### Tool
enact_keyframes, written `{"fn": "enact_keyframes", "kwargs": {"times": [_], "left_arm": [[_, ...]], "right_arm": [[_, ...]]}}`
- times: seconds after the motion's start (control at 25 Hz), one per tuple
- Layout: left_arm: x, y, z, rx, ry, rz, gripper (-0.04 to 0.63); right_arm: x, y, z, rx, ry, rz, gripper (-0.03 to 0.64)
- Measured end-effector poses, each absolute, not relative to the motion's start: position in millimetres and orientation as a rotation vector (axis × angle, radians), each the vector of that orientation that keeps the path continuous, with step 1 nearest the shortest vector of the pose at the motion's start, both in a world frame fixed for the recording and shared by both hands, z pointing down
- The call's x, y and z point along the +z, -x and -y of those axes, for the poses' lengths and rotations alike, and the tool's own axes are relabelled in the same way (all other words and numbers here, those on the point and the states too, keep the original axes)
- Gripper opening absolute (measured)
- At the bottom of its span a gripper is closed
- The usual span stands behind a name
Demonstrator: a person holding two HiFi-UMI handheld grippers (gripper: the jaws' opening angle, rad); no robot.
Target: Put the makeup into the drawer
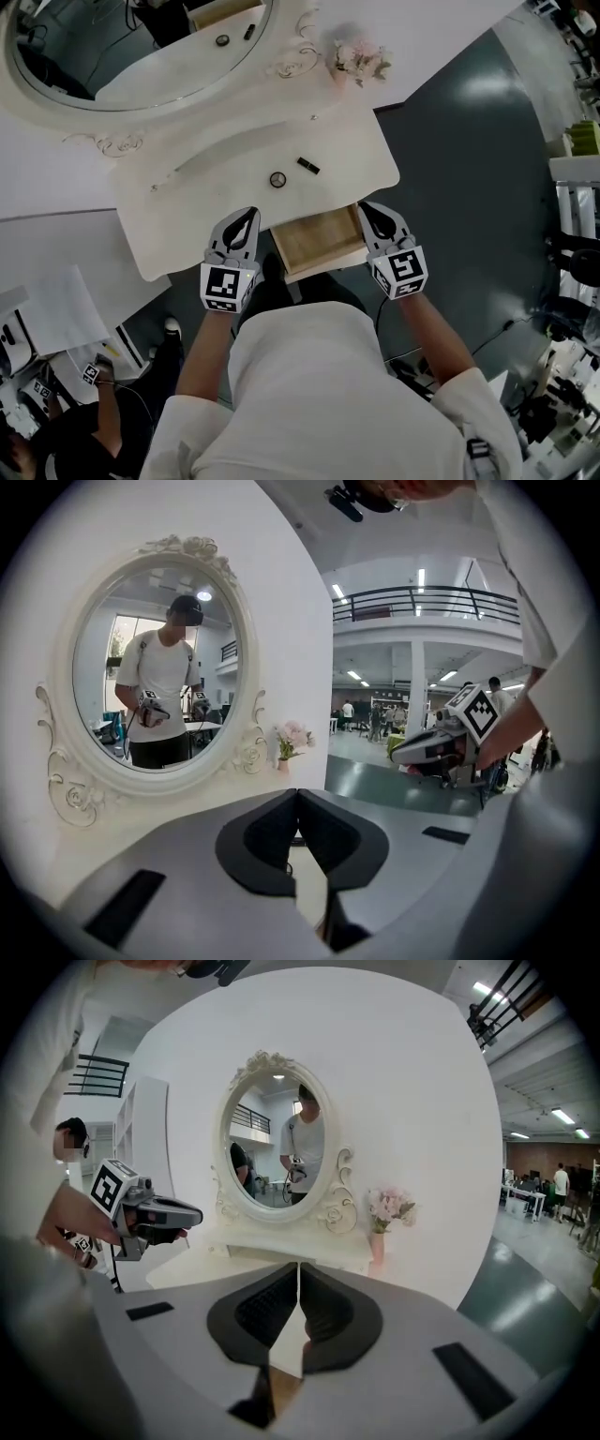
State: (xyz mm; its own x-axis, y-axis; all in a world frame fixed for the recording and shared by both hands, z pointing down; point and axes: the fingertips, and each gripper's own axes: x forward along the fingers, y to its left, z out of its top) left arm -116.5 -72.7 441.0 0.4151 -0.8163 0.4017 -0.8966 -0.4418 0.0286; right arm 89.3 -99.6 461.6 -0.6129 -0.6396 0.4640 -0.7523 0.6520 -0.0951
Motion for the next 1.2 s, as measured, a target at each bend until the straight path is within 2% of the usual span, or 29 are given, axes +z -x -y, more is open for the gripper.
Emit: {"fn": "enact_keyframes", "kwargs": {"times": [0.68,0.76,0.84,1.2], "left_arm": [[497,114,83,0.531,-2.435,1.393,0.015],[502,116,84,0.538,-2.443,1.372,0.015],[508,115,85,0.550,-2.453,1.351,0.015],[543,112,89,0.552,-2.426,1.289,0.015]], "right_arm": [[555,-51,131,0.471,-0.927,2.380,0.035],[568,-46,135,0.478,-0.924,2.362,0.051],[582,-42,140,0.481,-0.912,2.339,0.106],[641,-23,161,0.467,-0.731,2.233,0.171]]}}
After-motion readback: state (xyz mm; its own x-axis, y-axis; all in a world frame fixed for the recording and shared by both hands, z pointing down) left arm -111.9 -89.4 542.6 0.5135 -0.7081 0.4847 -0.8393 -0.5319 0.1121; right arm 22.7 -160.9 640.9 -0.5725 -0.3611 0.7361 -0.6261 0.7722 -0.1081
